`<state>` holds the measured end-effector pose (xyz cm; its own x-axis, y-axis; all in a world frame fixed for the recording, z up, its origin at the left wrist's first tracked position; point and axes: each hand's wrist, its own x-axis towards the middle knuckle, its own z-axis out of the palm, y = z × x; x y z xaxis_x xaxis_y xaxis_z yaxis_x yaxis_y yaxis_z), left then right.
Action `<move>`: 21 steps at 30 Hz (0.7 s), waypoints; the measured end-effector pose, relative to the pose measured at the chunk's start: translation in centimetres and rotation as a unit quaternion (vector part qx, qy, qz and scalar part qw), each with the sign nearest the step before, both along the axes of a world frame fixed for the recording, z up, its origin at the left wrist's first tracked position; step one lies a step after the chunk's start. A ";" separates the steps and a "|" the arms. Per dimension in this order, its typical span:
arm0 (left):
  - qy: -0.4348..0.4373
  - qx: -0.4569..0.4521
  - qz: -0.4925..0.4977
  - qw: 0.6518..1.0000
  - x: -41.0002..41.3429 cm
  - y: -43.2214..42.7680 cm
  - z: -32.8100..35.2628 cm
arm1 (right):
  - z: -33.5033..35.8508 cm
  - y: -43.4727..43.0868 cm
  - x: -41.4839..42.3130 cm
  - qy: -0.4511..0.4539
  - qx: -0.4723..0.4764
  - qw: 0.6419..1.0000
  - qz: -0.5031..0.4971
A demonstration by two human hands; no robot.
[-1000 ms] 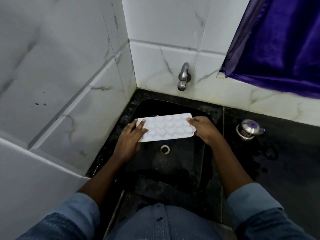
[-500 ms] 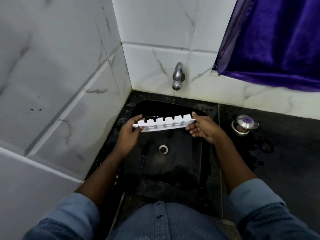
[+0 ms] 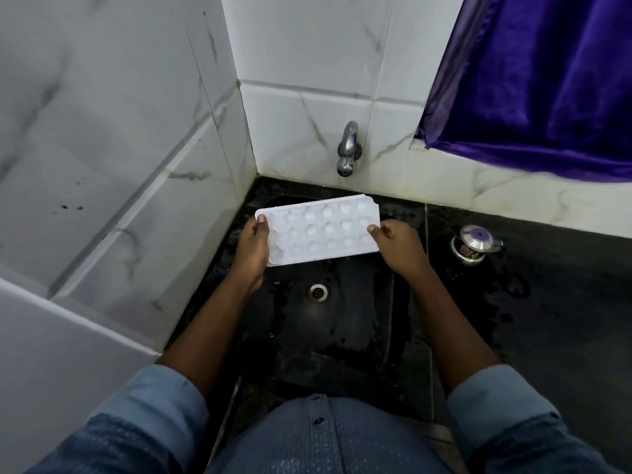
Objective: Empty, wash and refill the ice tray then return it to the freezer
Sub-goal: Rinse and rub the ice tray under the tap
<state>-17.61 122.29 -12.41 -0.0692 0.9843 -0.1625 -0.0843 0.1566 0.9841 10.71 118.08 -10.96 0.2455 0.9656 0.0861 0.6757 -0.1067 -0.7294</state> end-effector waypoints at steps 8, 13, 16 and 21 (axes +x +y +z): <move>-0.039 -0.018 0.038 0.998 0.6 -0.2 0.5 | -1.4 -1.8 -0.4 0.035 -0.032 0.999 -0.016; -0.095 -0.045 -0.003 0.994 -0.3 0.4 -1.0 | -2.0 -3.2 -1.2 0.093 0.021 0.994 -0.048; -0.055 -0.057 0.010 0.997 0.0 -0.5 -1.5 | -2.6 -3.7 -1.9 0.032 -0.037 0.998 -0.034; 0.017 -0.084 0.069 0.994 0.6 -0.5 -3.2 | -3.4 -5.4 -3.5 0.018 0.035 0.997 -0.069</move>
<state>-17.02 121.83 -15.64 -0.2107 0.9238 -0.3198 -0.0832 0.3090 0.9474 7.20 112.66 -14.36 0.3805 0.9141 0.1402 0.6305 -0.1455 -0.7624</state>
